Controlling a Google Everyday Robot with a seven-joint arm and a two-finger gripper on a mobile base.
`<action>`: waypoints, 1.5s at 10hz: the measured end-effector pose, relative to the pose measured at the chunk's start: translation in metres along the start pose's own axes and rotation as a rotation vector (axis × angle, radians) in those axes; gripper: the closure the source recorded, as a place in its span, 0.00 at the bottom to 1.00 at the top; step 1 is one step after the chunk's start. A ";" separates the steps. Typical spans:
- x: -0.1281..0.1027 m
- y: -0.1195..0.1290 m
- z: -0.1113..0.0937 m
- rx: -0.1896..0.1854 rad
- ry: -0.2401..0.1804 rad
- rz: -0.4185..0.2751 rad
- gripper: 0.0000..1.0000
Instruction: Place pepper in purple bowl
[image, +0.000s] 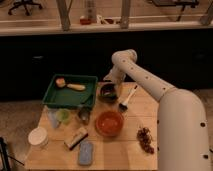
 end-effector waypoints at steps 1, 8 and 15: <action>0.000 0.000 0.000 0.000 -0.001 0.000 0.20; 0.004 -0.001 -0.002 0.001 0.006 0.002 0.20; 0.004 -0.001 -0.002 0.001 0.008 0.003 0.20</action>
